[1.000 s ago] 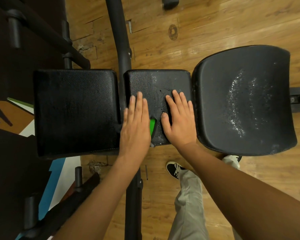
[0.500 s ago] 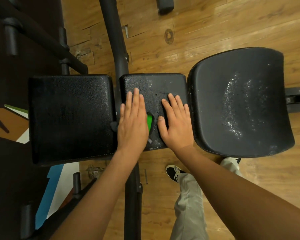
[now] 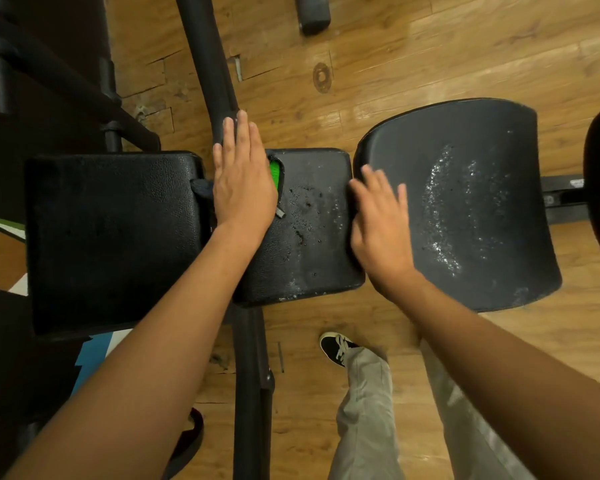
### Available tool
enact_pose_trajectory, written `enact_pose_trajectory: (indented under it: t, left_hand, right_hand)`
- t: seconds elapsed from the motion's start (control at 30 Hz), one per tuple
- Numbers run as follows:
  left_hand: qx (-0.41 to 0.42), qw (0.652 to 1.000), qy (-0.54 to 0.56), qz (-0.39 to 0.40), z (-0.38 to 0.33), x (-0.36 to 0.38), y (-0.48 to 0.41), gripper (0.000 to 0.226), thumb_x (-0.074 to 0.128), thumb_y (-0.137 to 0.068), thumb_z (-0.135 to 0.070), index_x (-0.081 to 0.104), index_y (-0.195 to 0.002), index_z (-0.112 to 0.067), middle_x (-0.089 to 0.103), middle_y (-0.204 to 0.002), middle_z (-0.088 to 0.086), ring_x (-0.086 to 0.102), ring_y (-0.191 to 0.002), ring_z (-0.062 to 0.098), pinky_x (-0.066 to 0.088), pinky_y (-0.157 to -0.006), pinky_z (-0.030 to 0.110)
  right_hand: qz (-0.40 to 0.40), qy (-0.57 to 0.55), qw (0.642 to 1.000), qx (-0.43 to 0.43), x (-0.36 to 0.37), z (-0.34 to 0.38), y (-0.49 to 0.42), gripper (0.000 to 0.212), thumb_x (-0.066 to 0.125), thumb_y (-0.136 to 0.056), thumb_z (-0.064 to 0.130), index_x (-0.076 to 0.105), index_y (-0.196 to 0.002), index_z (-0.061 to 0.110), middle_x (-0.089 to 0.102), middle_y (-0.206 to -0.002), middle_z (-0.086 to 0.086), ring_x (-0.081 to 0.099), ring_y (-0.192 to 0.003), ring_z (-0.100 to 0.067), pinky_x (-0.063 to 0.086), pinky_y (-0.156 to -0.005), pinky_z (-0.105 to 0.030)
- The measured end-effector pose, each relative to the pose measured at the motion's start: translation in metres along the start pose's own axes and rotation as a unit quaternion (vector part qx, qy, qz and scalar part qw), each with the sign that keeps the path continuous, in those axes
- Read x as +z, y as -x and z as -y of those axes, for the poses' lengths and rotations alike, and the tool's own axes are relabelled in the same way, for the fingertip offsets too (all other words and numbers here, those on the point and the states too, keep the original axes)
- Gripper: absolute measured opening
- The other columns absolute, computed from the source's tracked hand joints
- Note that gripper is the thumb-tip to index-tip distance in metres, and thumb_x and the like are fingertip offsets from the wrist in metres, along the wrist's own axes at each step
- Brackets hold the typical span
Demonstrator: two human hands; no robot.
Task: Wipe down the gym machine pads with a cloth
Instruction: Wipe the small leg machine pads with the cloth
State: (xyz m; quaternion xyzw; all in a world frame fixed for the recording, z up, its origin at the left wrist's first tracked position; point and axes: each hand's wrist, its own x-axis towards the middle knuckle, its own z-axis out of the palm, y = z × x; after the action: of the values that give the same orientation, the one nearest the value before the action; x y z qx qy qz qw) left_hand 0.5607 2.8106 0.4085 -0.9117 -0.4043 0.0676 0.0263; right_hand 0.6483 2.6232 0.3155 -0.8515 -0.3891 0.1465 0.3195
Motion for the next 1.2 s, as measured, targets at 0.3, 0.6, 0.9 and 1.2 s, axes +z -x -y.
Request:
enact_pose_trajectory:
  t: [0.3,0.6,0.9,1.2]
  left_hand:
    - [-0.032,0.999,-0.029,-0.022,-0.01,0.005,0.004,0.059,0.038,-0.106,-0.014,0.017,-0.161,-0.005,0.004,-0.171,0.009,0.0,-0.157,0.028,0.005,-0.126,0.046]
    - [-0.047,0.998,-0.037,0.002,-0.016,0.0,0.003,0.058,0.034,-0.108,-0.022,0.017,-0.16,-0.004,0.006,-0.171,0.009,0.001,-0.157,0.028,0.009,-0.128,0.048]
    - [-0.063,0.998,-0.005,0.015,-0.015,-0.003,0.001,0.06,0.03,-0.109,-0.033,0.016,-0.161,-0.007,0.003,-0.171,0.005,-0.003,-0.157,0.022,0.005,-0.128,0.046]
    - [-0.03,0.999,0.012,0.039,-0.003,-0.002,0.066,0.061,0.033,-0.109,-0.03,0.013,-0.162,-0.007,0.001,-0.171,0.007,-0.004,-0.157,0.023,0.007,-0.127,0.045]
  right_hand:
    - [0.058,0.042,0.996,0.048,0.003,-0.051,-0.005,0.068,0.039,-0.103,0.049,0.024,-0.163,0.021,0.011,-0.172,-0.003,0.002,-0.159,-0.024,0.007,-0.126,-0.056]
    - [0.058,0.026,0.997,0.043,0.002,-0.059,-0.006,0.075,0.051,-0.097,0.052,0.026,-0.162,0.024,0.013,-0.171,-0.003,0.003,-0.159,-0.024,0.007,-0.126,-0.056]
    - [0.044,0.009,0.998,0.041,0.009,-0.064,-0.008,0.075,0.05,-0.095,0.053,0.03,-0.161,0.025,0.016,-0.171,-0.002,0.006,-0.159,-0.024,0.006,-0.127,-0.053]
    - [0.044,0.002,0.998,0.051,0.008,-0.064,-0.008,0.077,0.05,-0.093,0.055,0.029,-0.161,0.027,0.016,-0.171,0.0,0.005,-0.159,-0.021,0.005,-0.128,-0.051]
